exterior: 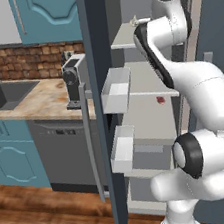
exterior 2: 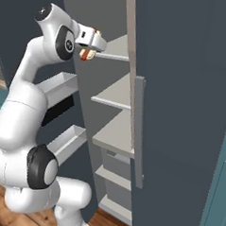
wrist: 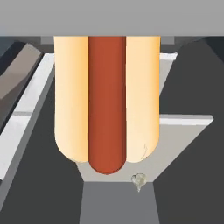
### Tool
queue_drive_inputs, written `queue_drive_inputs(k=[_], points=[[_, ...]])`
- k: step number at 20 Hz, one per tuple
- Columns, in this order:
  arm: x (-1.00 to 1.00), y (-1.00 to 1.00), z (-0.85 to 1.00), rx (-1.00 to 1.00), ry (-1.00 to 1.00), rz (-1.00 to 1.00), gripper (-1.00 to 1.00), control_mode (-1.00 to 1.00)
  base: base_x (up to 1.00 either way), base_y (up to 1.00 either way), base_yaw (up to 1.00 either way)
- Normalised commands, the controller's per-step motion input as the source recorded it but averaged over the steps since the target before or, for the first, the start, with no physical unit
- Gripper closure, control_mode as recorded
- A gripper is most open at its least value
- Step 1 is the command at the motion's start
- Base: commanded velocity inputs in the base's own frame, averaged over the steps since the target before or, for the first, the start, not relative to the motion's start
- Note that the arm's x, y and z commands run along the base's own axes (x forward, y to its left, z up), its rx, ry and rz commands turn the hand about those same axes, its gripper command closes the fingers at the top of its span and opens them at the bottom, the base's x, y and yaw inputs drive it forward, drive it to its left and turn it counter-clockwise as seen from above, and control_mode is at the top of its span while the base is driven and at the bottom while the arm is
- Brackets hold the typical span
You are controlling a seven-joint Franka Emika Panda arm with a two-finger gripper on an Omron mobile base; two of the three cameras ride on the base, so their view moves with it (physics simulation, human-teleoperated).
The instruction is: Store the hot dog in the freezer for long-term storage. Close the freezer door after placing the cooked food.
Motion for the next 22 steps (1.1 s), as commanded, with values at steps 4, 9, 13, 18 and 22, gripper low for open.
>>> queue_drive_inputs(k=[4, 9, 13, 18, 22], points=[[0.52, -0.29, -0.02, -0.01, 0.15, 0.00, 1.00, -1.00, 0.00, 0.00, 0.00], [0.60, -0.31, 0.00, 0.00, 0.16, 0.00, 1.00, -1.00, 0.00, 0.00, 0.00], [0.53, -0.15, -0.02, 0.00, 0.05, 0.00, 1.00, -1.00, 0.00, 0.00, 0.00], [0.39, -0.15, -0.13, 0.00, 0.01, 0.00, 1.00, -1.00, 0.00, 0.00, 0.00], [0.36, -0.17, -0.19, 0.00, 0.00, 0.00, 1.00, -1.00, 0.00, 0.00, 0.00]])
